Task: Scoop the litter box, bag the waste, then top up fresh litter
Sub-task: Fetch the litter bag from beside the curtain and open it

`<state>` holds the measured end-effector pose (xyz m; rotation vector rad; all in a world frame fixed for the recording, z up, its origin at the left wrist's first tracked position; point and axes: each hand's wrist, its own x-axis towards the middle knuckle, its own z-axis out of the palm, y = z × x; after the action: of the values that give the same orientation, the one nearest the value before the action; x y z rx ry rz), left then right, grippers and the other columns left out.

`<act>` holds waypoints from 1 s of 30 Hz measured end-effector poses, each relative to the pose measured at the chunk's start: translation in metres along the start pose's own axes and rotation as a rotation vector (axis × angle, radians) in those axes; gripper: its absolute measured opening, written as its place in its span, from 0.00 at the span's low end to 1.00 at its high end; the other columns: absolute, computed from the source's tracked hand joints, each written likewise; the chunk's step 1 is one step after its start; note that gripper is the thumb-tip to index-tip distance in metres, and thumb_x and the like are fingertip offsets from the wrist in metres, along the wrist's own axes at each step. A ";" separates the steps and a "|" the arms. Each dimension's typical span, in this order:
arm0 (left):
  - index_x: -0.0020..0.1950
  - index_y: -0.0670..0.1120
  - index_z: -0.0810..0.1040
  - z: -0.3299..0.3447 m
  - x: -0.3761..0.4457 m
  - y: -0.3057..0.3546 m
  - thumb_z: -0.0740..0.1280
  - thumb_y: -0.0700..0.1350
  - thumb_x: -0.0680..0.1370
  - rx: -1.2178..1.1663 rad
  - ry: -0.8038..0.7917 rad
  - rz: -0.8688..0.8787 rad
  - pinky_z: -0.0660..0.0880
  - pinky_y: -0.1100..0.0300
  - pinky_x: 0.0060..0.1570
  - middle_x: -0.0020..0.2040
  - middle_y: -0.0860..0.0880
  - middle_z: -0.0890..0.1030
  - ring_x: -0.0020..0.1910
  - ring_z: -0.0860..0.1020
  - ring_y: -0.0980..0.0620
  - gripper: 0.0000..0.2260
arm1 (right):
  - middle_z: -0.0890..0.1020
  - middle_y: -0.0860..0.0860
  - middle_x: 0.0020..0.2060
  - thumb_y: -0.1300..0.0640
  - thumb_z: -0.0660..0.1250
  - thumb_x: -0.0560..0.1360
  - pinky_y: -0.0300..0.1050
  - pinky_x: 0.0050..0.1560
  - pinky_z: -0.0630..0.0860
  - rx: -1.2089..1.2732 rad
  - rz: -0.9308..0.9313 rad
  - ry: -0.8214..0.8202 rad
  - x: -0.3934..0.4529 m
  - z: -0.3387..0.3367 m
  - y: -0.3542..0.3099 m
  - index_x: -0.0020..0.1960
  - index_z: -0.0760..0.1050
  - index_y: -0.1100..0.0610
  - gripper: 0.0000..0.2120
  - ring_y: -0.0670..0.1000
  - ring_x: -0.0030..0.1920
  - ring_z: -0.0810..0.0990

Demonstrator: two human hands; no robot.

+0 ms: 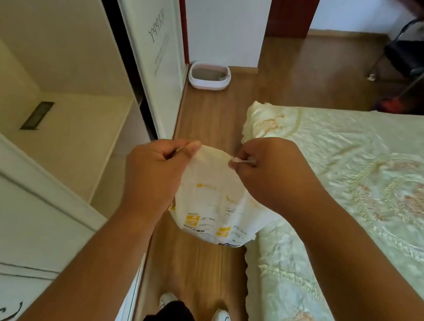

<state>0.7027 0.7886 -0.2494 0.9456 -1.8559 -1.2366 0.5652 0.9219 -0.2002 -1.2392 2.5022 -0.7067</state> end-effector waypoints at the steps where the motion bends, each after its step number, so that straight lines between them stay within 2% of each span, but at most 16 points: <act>1: 0.50 0.52 0.89 0.005 0.012 0.001 0.75 0.51 0.78 -0.006 -0.002 0.009 0.75 0.72 0.38 0.39 0.60 0.86 0.39 0.83 0.61 0.05 | 0.77 0.45 0.33 0.51 0.69 0.79 0.36 0.32 0.67 0.001 -0.001 0.020 0.012 -0.003 0.002 0.45 0.82 0.55 0.09 0.45 0.33 0.75; 7: 0.50 0.53 0.89 0.029 0.095 -0.001 0.75 0.52 0.78 -0.047 -0.040 0.038 0.78 0.67 0.41 0.39 0.59 0.86 0.40 0.83 0.59 0.05 | 0.80 0.48 0.35 0.51 0.70 0.79 0.37 0.33 0.71 -0.002 0.036 0.089 0.086 -0.012 0.006 0.43 0.83 0.55 0.09 0.47 0.36 0.78; 11: 0.48 0.52 0.89 0.042 0.156 -0.012 0.75 0.53 0.78 -0.039 -0.104 0.057 0.81 0.56 0.42 0.38 0.57 0.86 0.41 0.84 0.54 0.06 | 0.80 0.49 0.33 0.51 0.70 0.79 0.37 0.32 0.71 -0.020 0.090 0.099 0.135 -0.013 0.004 0.40 0.81 0.56 0.11 0.47 0.34 0.78; 14: 0.51 0.52 0.89 0.050 0.201 -0.021 0.74 0.54 0.78 -0.012 -0.157 0.100 0.77 0.64 0.43 0.37 0.64 0.84 0.40 0.82 0.62 0.08 | 0.79 0.48 0.30 0.52 0.72 0.78 0.38 0.32 0.70 0.004 0.147 0.112 0.171 -0.009 0.002 0.38 0.78 0.54 0.11 0.46 0.32 0.76; 16: 0.52 0.52 0.89 0.052 0.228 -0.026 0.75 0.53 0.78 0.009 -0.188 0.115 0.78 0.66 0.44 0.39 0.66 0.85 0.42 0.82 0.65 0.07 | 0.78 0.47 0.29 0.52 0.72 0.77 0.36 0.31 0.68 0.011 0.180 0.122 0.193 -0.005 -0.001 0.37 0.78 0.54 0.11 0.45 0.31 0.75; 19: 0.52 0.52 0.89 0.052 0.262 -0.032 0.75 0.52 0.78 -0.002 -0.220 0.114 0.80 0.64 0.49 0.42 0.64 0.85 0.45 0.83 0.65 0.07 | 0.76 0.46 0.28 0.51 0.72 0.77 0.33 0.29 0.64 0.027 0.217 0.138 0.221 0.002 -0.006 0.37 0.78 0.53 0.11 0.43 0.30 0.74; 27: 0.51 0.53 0.89 0.054 0.335 -0.049 0.75 0.53 0.78 0.023 -0.205 0.089 0.83 0.51 0.49 0.40 0.63 0.86 0.44 0.84 0.59 0.06 | 0.80 0.48 0.32 0.51 0.71 0.78 0.36 0.31 0.70 0.094 0.239 0.102 0.302 0.015 -0.010 0.43 0.82 0.53 0.08 0.45 0.32 0.78; 30: 0.50 0.53 0.89 0.060 0.363 -0.053 0.75 0.53 0.78 0.053 -0.174 0.073 0.83 0.52 0.48 0.39 0.64 0.84 0.43 0.84 0.58 0.06 | 0.77 0.45 0.29 0.52 0.70 0.79 0.35 0.28 0.68 0.099 0.213 0.075 0.338 0.016 -0.006 0.45 0.83 0.54 0.07 0.44 0.29 0.76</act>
<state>0.4852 0.4878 -0.2605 0.8123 -2.0484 -1.2653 0.3726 0.6436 -0.2165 -0.9111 2.5743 -0.8252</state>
